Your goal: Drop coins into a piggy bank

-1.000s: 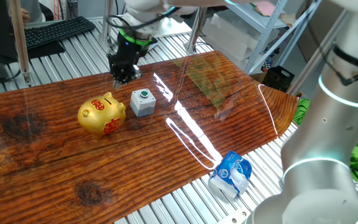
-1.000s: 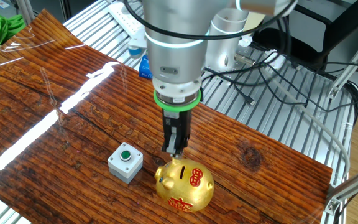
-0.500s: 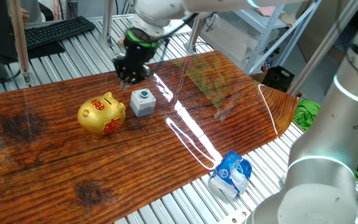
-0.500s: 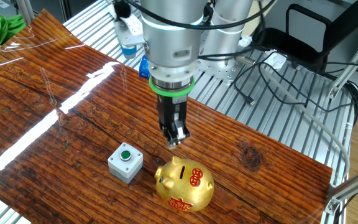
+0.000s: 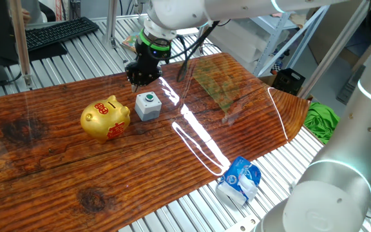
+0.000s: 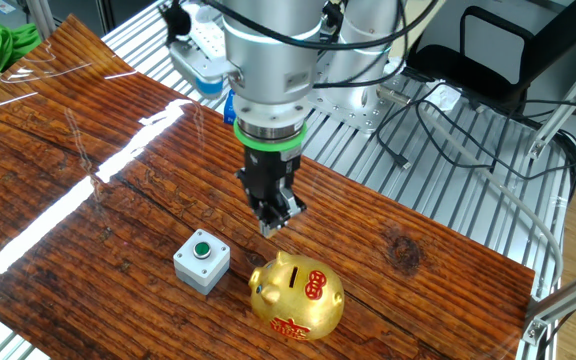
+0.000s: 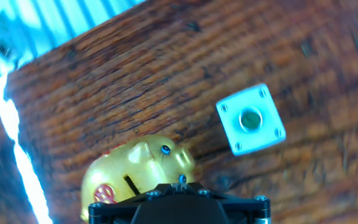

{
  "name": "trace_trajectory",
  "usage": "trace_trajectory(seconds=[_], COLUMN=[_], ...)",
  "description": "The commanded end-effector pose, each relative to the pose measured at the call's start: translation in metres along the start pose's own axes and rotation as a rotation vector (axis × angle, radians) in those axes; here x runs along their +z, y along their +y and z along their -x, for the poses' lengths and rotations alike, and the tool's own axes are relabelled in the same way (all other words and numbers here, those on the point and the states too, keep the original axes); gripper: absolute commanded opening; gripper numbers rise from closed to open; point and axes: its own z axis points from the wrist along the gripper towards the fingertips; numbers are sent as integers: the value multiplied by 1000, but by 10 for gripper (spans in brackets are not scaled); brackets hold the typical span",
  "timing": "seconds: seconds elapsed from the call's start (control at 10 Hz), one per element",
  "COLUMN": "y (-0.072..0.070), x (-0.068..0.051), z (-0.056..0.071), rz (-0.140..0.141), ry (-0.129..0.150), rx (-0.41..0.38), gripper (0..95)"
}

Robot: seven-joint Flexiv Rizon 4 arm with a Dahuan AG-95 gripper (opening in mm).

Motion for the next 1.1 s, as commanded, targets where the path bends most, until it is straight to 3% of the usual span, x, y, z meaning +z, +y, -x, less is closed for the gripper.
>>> trace_trajectory(seconds=[0.1, 0.3, 0.5, 0.7, 1.0, 1.1], y=[-11, -16, -22, -25, -31, -33], x=[12, 21, 28, 32, 40, 43], z=[23, 37, 50, 54, 62, 64], rz=[-9, -8, -16, -34, -112, -119], ry=[-8, 0, 19, 22, 16, 14], rx=[-130, -148, -217, -254, -322, -334], gripper=[0, 0, 0, 0, 0, 0])
